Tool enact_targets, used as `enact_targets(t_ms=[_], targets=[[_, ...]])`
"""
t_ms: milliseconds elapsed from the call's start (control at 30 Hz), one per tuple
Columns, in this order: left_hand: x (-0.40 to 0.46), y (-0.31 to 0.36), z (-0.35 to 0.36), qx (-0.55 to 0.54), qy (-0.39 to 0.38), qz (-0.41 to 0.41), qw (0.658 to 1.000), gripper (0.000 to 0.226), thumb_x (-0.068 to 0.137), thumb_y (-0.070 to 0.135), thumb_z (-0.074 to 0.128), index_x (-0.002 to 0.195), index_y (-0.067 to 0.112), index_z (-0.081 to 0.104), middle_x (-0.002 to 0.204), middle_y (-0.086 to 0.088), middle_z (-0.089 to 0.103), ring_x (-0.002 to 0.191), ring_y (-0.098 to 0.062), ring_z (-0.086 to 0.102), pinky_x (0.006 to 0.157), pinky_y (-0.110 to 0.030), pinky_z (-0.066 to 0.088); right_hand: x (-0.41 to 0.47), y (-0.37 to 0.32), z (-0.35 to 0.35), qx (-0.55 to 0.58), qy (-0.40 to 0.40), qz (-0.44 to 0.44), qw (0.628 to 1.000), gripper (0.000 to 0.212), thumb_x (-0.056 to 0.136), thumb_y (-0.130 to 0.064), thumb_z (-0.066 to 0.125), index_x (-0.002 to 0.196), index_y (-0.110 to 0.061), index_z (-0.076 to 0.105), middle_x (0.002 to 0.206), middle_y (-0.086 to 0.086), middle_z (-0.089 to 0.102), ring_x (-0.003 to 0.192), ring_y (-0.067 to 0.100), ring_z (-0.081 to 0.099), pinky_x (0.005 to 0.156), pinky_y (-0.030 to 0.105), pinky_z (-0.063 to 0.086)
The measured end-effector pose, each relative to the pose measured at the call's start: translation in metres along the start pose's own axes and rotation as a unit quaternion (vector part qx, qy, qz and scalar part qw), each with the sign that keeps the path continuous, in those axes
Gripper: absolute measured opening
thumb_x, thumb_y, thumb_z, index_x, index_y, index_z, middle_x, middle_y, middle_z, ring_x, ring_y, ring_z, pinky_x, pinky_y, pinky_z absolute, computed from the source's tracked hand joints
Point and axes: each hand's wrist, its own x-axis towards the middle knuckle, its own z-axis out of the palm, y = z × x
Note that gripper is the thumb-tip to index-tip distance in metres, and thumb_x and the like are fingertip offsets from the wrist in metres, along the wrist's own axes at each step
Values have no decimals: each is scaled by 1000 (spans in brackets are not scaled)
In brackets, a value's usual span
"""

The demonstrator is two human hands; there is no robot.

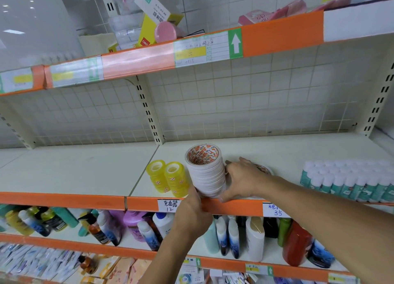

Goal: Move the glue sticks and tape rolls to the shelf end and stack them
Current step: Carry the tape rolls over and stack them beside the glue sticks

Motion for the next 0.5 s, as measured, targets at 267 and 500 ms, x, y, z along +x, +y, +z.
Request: enact_targets(t_ms=[267, 500], targets=[[3, 3, 5, 20, -4, 14, 1000, 58, 85, 7, 56, 136, 4, 30, 114, -18, 64, 104, -38, 60, 68, -30, 37, -3, -4, -1, 6, 21, 11, 1000, 75, 52, -74, 76, 100, -18, 63, 100, -5, 65, 102, 20, 60, 116, 40, 26], [-1, 11, 3, 3, -11, -2, 1000, 54, 84, 8, 57, 132, 8, 32, 116, -17, 64, 104, -37, 60, 69, -31, 39, -6, -6, -4, 26, 23, 36, 999, 68, 57, -76, 74, 91, -19, 58, 94, -6, 64, 105, 19, 59, 121, 43, 16]])
